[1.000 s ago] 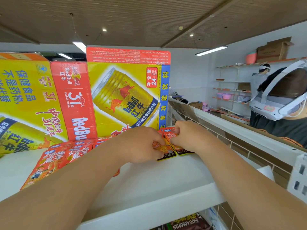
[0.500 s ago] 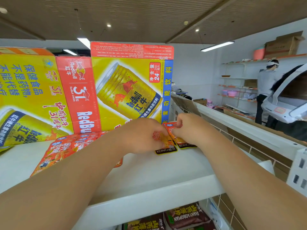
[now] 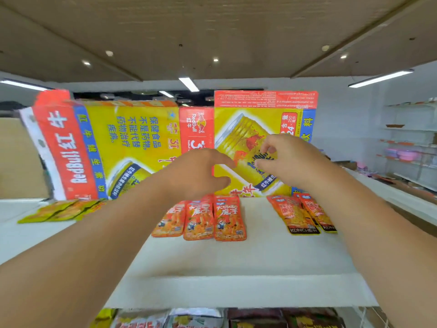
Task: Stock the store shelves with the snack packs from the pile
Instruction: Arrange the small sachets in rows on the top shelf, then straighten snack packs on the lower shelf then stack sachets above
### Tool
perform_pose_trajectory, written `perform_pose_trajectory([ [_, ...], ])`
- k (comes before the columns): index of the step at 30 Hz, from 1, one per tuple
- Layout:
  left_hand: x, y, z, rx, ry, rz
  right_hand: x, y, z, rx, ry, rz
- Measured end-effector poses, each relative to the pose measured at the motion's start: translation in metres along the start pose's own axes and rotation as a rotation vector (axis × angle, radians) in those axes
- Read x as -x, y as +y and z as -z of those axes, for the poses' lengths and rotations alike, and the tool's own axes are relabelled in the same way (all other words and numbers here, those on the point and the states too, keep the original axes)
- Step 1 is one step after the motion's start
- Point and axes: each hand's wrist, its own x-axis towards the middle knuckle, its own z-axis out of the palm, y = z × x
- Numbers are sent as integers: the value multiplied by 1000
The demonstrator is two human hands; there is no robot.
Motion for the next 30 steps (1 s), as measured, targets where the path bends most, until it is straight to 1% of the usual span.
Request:
perform_pose_trajectory([
  [5, 50, -60, 37, -39, 48, 155, -20, -86, -37, -63, -44, 140],
  [9, 102, -119, 70, -92, 43, 297, -32, -159, -74, -86, -136, 242],
  [14, 173, -198, 130, -202, 69, 419, -50, -263, -125, -110, -213, 313],
  [17, 224, -249, 166, -209, 62, 518, -58, -334, -156, -137, -277, 347],
  [20, 279, -296, 202, -183, 65, 599, -62, -405, -186, -152, -318, 420],
  [23, 333, -335, 235, -236, 73, 694, -66, -470, -219, -157, -373, 462],
  [26, 380, -368, 262, -271, 76, 791, -67, -525, -249, -177, -452, 493],
  [30, 427, -404, 282, -289, 98, 868, -70, -581, -282, -165, -541, 555],
])
